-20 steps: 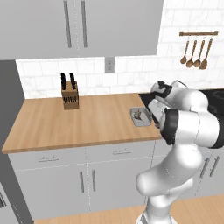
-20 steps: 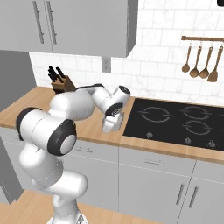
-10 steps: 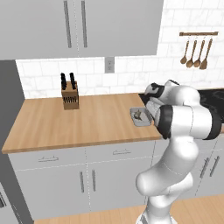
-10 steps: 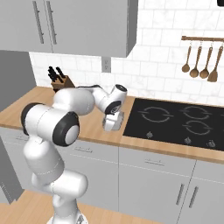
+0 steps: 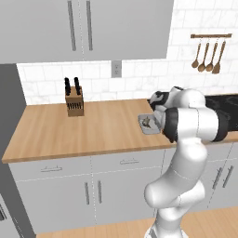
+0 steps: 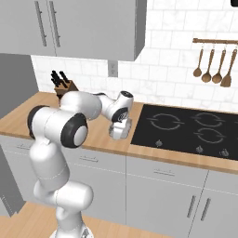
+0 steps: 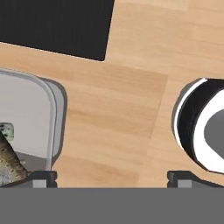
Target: Take the meat container that has the fish and place it on the second highest rack of the freezer. Then take the vegetable container that has the sweet potato and carrot and place it on the highest rack of the freezer.
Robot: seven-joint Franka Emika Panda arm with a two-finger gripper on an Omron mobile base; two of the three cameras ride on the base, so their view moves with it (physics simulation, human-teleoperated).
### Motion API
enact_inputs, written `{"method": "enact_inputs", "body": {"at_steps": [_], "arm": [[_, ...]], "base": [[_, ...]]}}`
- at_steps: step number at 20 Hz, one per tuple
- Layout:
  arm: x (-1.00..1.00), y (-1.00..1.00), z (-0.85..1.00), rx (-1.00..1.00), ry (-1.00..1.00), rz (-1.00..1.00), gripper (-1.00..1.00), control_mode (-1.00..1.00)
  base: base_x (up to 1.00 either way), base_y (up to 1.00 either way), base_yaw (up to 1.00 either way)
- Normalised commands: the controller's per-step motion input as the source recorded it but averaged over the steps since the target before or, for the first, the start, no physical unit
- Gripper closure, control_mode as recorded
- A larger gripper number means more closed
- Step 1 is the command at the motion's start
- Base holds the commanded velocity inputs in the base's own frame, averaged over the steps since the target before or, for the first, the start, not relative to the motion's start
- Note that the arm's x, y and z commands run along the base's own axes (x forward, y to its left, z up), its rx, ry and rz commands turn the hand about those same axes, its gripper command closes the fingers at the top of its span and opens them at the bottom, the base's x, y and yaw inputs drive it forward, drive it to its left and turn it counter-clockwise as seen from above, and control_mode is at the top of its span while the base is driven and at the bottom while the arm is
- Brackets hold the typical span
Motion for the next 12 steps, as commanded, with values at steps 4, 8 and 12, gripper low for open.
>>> {"method": "enact_inputs", "body": {"at_steps": [4,8,12], "arm": [[0.22,-0.07,-0.15,-0.01,0.00,0.00,-1.00,-1.00],[0.28,-0.02,-0.10,0.00,0.00,0.00,-1.00,-1.00],[0.25,0.00,-0.11,0.00,0.00,0.00,-1.00,-1.00]], "base": [[0.00,0.00,0.00],[0.00,0.00,0.00],[0.00,0.00,0.00]]}}
